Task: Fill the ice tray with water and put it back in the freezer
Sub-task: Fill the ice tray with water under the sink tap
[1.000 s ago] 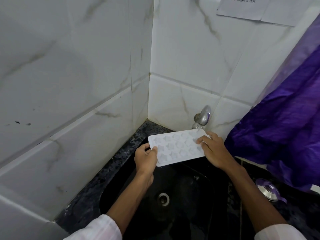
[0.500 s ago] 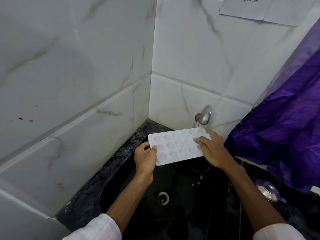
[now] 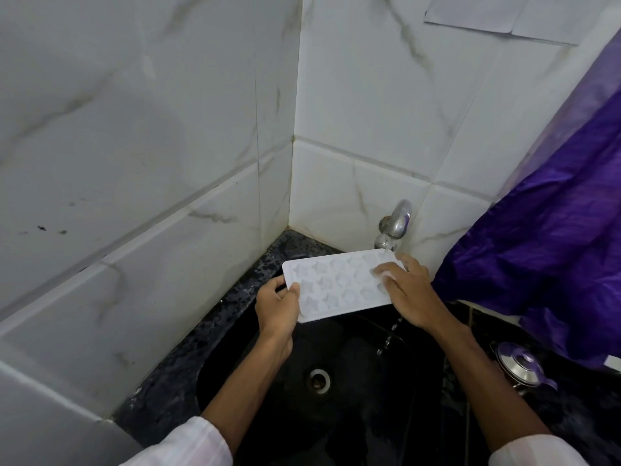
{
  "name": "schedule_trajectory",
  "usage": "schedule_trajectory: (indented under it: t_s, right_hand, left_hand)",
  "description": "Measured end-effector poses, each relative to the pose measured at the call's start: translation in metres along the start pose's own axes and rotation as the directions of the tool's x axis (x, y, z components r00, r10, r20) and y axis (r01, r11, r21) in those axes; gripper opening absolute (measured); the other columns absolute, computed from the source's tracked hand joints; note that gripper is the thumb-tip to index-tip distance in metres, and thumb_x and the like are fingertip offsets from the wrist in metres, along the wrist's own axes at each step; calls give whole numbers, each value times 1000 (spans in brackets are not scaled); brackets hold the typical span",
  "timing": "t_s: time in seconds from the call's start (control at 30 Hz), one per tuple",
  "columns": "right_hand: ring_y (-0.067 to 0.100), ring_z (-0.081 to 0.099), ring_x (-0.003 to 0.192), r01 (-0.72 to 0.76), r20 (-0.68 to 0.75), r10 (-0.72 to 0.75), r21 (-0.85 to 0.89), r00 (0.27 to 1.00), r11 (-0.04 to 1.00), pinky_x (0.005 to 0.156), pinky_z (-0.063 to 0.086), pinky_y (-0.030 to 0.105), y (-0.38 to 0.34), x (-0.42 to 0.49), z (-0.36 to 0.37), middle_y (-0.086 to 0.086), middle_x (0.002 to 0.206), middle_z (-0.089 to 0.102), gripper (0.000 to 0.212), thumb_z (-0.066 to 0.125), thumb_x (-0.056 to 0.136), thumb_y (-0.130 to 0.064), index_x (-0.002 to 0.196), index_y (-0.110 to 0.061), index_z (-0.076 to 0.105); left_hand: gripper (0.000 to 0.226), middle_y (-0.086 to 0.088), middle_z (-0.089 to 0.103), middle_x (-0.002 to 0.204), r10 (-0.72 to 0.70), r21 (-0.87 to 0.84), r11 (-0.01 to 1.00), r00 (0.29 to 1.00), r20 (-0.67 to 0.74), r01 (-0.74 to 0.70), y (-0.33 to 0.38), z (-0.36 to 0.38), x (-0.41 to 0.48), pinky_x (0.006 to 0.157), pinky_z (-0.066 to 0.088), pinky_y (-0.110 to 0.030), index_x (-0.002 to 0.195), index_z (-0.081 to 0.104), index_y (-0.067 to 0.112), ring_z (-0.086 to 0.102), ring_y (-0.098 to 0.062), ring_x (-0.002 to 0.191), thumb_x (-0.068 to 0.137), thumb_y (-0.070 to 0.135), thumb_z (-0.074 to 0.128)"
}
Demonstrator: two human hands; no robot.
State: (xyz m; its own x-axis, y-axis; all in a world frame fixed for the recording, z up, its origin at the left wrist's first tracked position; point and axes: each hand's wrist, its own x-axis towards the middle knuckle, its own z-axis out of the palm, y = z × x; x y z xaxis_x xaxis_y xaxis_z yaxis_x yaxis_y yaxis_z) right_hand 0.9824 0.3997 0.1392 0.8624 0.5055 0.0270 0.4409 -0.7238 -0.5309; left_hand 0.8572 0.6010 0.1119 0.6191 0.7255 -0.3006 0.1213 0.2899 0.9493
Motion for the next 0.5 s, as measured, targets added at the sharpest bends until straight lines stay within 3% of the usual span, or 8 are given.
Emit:
schedule_trajectory:
  t_s: [0.07, 0.13, 0.23, 0.33, 0.5]
  right_hand:
    - [19, 36, 130, -9, -120, 22, 109, 993, 994, 101, 27, 26, 0, -1, 2, 4, 143, 37, 25, 46, 100, -24, 123, -28, 54]
    - [18, 48, 119, -94, -190, 141, 240, 972, 966, 95, 35, 25, -1, -2, 2, 7, 137, 47, 33, 49, 100, -25, 131, -15, 52]
    - [22, 60, 106, -225, -138, 285, 341, 948, 913, 91, 46, 32, 4, -5, 5, 12, 124, 63, 33, 51, 98, -21, 126, -5, 59]
    - [12, 63, 97, -236, -107, 292, 361, 950, 902, 90, 49, 28, 15, -10, 18, 3, 114, 69, 28, 57, 95, -17, 121, -13, 66]
    - [11, 66, 91, -298, -91, 381, 467, 920, 833, 81, 55, 28, 26, -19, 41, -2, 102, 70, 23, 63, 91, -11, 113, -17, 68]
  left_hand:
    - [22, -5, 75, 99, 7, 5, 1000, 1000, 2, -7, -2, -3, 0, 76, 63, -41, 116, 67, 11, 74, -18, 87, 97, 8, 58]
    - [22, -5, 75, 101, 11, 19, 1000, 1000, 9, -11, -5, -9, 1, 76, 63, -39, 117, 66, 12, 73, -18, 88, 97, 8, 57]
    - [21, -5, 75, 103, 4, 71, 997, 1000, 19, -6, -14, -19, 3, 78, 62, -44, 117, 64, 14, 73, -19, 89, 98, 10, 57]
    - [19, -4, 75, 101, 11, 144, 989, 999, 30, -15, -28, -31, 5, 82, 61, -49, 115, 64, 15, 73, -21, 89, 98, 12, 57]
    - [14, -2, 73, 105, 92, 283, 952, 991, 100, -116, -40, -45, 3, 83, 59, -50, 110, 59, 22, 71, -19, 93, 99, 14, 56]
